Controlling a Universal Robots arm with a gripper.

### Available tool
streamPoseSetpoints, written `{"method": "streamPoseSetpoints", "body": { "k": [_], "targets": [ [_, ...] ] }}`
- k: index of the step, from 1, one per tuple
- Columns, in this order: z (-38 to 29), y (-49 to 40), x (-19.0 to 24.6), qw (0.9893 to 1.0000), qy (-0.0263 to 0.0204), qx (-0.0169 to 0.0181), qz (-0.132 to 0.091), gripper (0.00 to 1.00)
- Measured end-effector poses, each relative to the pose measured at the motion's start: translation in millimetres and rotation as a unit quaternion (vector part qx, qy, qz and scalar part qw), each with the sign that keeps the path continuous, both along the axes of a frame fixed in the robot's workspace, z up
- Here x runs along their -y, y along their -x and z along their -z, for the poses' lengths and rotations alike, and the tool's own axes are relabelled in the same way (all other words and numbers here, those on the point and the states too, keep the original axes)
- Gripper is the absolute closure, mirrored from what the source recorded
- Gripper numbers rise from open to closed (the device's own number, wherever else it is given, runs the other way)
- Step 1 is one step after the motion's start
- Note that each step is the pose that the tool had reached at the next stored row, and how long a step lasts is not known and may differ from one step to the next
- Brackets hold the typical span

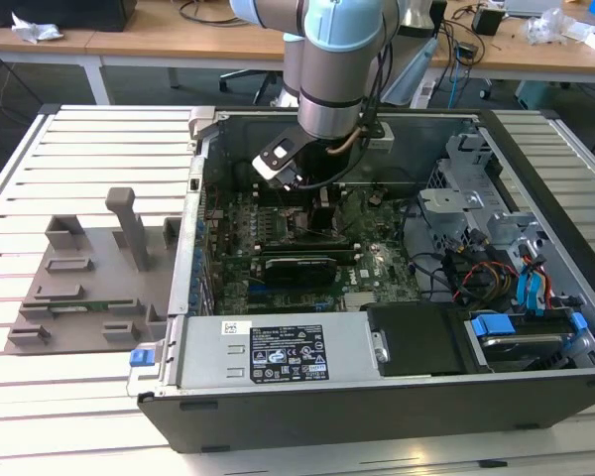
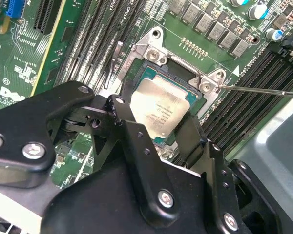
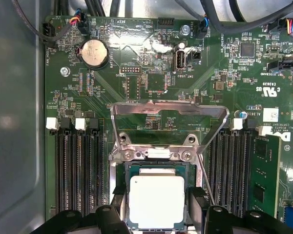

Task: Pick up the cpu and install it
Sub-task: 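Place the cpu into insertion slot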

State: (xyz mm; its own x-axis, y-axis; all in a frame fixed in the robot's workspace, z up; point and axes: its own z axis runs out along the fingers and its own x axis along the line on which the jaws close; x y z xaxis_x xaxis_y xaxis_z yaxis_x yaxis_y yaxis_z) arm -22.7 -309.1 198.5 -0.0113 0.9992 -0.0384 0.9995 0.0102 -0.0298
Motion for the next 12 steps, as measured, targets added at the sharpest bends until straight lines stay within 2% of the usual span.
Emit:
{"method": "streamPoseSetpoints", "body": {
  "k": [5,8,10,12],
  "targets": [
    [-0.9,0.0,0.0,1.0,0.0002,0.0,0.0,0.38],
    [-14.5,0.0,-1.7,1.0,0.0002,0.0,0.0,0.38],
    [-18.3,0.0,-2.9,1.0,0.0003,0.0,0.0,0.4],
    [-21.7,-0.1,-3.1,1.0,0.0003,0.0,0.0,0.53]
  ]
}}
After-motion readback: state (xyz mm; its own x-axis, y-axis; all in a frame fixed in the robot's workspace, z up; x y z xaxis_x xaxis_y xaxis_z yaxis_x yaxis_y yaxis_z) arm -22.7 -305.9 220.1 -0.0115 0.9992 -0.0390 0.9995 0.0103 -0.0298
